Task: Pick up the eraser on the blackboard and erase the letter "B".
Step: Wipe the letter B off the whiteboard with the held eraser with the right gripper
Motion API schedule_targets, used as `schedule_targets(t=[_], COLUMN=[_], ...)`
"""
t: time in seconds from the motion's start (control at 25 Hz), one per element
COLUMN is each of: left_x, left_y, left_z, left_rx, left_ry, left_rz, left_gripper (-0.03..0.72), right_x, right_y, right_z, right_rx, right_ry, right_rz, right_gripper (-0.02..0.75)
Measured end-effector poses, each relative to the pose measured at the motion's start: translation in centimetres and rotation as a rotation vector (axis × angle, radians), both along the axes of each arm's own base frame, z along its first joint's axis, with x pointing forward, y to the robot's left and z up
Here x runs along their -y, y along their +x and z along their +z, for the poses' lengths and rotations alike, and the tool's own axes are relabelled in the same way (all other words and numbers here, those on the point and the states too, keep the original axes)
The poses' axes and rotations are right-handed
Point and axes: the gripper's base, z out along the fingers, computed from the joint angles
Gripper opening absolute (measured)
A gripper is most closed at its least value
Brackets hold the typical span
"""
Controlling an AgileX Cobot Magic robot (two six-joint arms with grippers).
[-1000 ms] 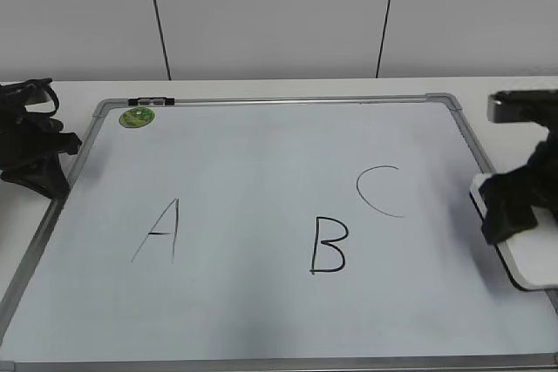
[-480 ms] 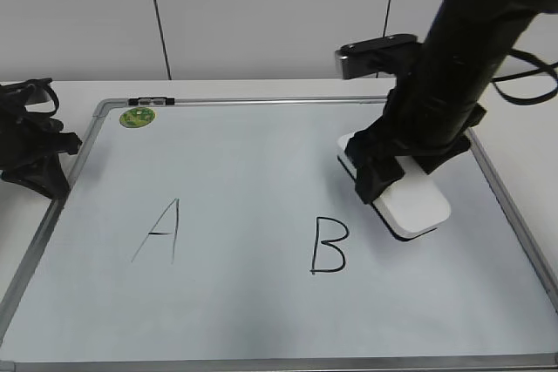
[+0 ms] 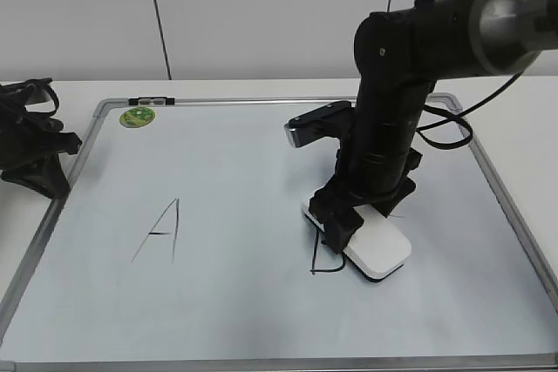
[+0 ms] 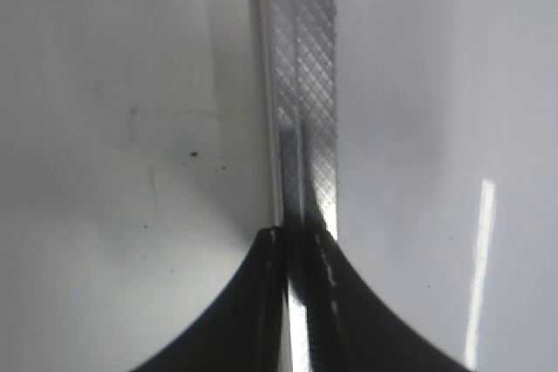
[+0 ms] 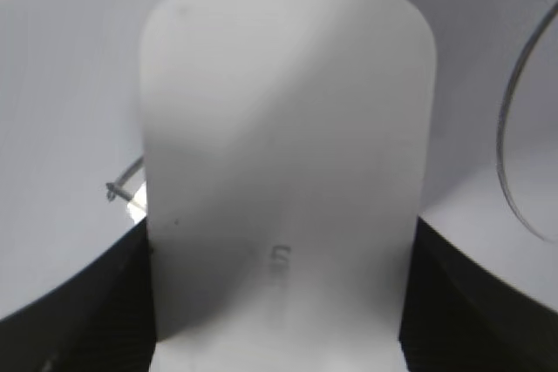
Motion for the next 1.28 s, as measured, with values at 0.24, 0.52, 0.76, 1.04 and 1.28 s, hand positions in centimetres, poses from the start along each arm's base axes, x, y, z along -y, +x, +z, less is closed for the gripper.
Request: schedule_targets(t=[0.24,0.52,0.76,1.04,1.28], left_x=[0.0,0.0,0.0,0.1,0.0], left_y=[0.0,0.0,0.0,0.0,0.0], left_z=[0.0,0.0,0.0,0.0,0.0], left_rx=[-0.002,-0.002,-0.002,-0.002,-0.002], left_ry=[0.000,0.000,-0.002,-0.006,-0.006], left_rz=[-0.001,-0.001,0.001,0.004,0.004], left_gripper=[0.031,0.031,0.031,0.031,0.031], right_x=[-0.5,-0.6,-1.7,-6.1,-8.5], right_y=[1.0,1.1,0.6,-1.9,-3.5], right_z=[-1.8,-1.9,-1.9,-2.0,-2.1], right_rx=[-0.001,0.001,0.012,0.057,0.085], right_ry=[-0.002,0.001,0.009,0.018,0.029], right_rz=[0.007,0.007,0.033,0.171,0.249], right_gripper=[0.525,0.525,0.525,0.525,0.525])
